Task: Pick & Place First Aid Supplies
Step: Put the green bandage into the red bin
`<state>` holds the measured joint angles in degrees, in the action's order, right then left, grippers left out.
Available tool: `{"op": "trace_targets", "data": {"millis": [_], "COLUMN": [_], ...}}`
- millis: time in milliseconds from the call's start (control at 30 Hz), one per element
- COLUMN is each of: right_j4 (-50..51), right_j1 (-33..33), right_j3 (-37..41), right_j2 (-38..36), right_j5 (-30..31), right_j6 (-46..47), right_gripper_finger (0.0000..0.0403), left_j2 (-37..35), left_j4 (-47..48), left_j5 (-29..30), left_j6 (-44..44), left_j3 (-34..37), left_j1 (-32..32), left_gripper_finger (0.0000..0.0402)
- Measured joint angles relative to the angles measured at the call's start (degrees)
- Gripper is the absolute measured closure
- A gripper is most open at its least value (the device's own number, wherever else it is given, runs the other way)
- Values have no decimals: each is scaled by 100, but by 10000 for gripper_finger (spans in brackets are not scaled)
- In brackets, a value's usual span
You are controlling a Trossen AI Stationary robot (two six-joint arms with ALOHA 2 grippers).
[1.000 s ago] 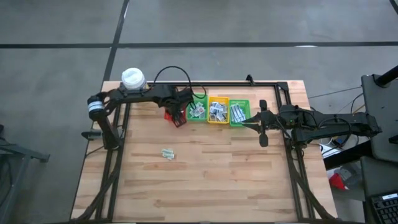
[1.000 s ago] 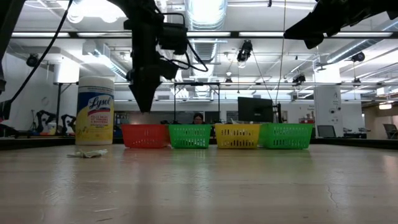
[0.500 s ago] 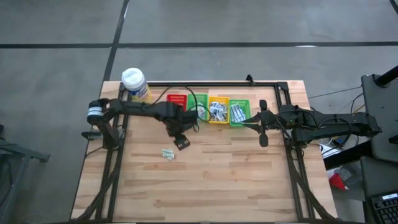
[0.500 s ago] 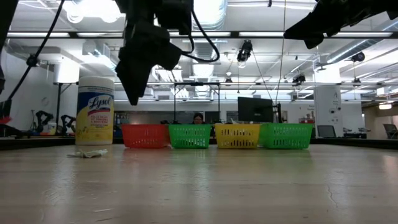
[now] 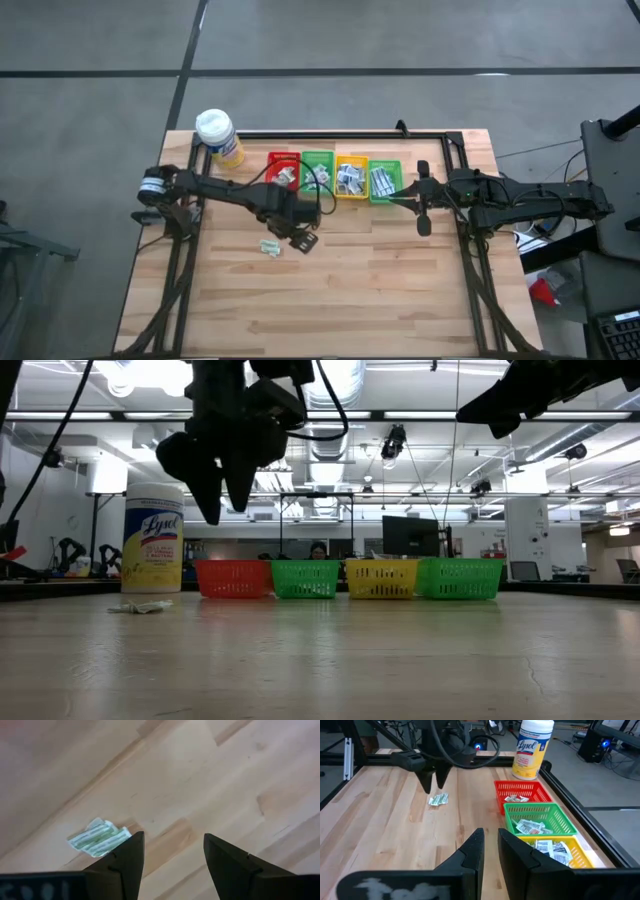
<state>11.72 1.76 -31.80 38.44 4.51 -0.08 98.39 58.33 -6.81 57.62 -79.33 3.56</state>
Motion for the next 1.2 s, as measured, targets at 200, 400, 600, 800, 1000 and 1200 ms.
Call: {"op": "trace_targets", "data": {"millis": [200,400,600,800,1000,1200], "right_j4": [1,-1,0,0,0,-1], "right_j1": [0,0,0,0,0,0], "right_j3": [1,0,1,0,1,1], "right_j2": [1,1,1,1,2,0], "right_j5": [0,0,0,0,0,0], "right_j6": [-5,-8,-3,-1,-9,-4], "right_gripper_finger": [351,351,351,351,351,351], "left_j2": [0,0,4,7,7,7], "left_j4": [-117,-128,-272,-707,-778,-817], "left_j5": [407,633,696,705,641,643], "left_j6": [837,2428,3229,3420,3551,3529], "left_j3": [43,379,879,1238,1422,1421], "left_j1": [164,317,471,570,650,680], "left_gripper_finger": [204,204,204,204,204,204]}}
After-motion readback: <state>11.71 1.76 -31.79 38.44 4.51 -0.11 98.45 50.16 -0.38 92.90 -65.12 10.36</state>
